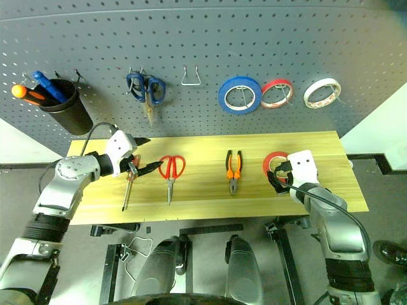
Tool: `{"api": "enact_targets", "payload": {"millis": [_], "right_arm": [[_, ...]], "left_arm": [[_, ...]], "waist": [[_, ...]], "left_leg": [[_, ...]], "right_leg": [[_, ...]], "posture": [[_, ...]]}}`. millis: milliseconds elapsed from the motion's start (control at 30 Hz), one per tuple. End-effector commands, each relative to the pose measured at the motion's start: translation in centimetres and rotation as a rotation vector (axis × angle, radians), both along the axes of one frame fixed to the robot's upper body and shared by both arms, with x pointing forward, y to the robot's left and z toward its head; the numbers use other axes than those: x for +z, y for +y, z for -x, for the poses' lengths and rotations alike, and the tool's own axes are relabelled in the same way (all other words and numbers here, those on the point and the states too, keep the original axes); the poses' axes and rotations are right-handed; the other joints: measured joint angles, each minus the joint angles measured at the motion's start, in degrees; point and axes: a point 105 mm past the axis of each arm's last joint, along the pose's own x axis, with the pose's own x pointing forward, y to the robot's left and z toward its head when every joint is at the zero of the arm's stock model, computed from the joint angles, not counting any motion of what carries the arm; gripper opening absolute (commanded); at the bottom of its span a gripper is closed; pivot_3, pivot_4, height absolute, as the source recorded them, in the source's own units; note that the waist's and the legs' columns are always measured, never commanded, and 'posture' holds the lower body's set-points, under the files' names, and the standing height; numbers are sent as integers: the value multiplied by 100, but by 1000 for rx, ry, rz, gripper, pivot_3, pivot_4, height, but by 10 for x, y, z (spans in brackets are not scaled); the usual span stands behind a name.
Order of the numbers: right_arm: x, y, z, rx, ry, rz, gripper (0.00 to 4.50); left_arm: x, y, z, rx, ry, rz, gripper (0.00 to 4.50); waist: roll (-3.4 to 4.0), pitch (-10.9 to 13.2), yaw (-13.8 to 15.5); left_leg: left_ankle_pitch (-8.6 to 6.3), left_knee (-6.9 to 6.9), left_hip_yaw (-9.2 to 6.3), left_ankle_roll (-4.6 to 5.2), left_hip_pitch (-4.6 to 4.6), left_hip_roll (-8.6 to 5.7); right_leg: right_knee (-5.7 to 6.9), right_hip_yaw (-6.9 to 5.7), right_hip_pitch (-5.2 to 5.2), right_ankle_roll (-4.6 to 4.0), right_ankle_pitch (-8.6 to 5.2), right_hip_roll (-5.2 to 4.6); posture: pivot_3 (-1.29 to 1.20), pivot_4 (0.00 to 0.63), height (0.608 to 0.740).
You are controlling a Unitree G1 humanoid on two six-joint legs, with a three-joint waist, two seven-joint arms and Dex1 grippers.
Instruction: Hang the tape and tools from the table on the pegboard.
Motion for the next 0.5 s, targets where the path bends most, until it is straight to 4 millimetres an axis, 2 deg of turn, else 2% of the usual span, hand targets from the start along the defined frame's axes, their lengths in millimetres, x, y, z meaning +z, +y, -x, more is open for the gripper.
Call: {"api": "enact_targets", "payload": {"millis": [33,200,367,500], "right_arm": [[2,2,0,14,6,21,4500],[-11,13,-6,42,84,29,4500],[-10,32,-23,100,91,26,4500],[-6,38,-36,118,74,27,4500]], "left_arm": [[5,-10,7,-61,-2,-21,4488],[-4,-33,21,-166,72,-30,4488],[0,-47,25,-207,81,-2,4488],[-1,-51,31,-221,87,3,4488]], "waist": [[-3,27,2],[-3,142,-25],[-8,232,-114],[-7,276,-136]], "left_leg": [[0,0,0,0,0,0],[0,0,8,0,-1,0],[1,2,9,-2,-2,1],[1,-3,11,-3,-4,0]], "right_leg": [[0,0,-1,0,0,0],[-2,7,-1,2,0,-1],[1,10,-7,2,0,-1],[2,10,-13,3,0,0]], "posture": [[11,355,716],[6,366,716],[4,372,716],[5,372,716]]}}
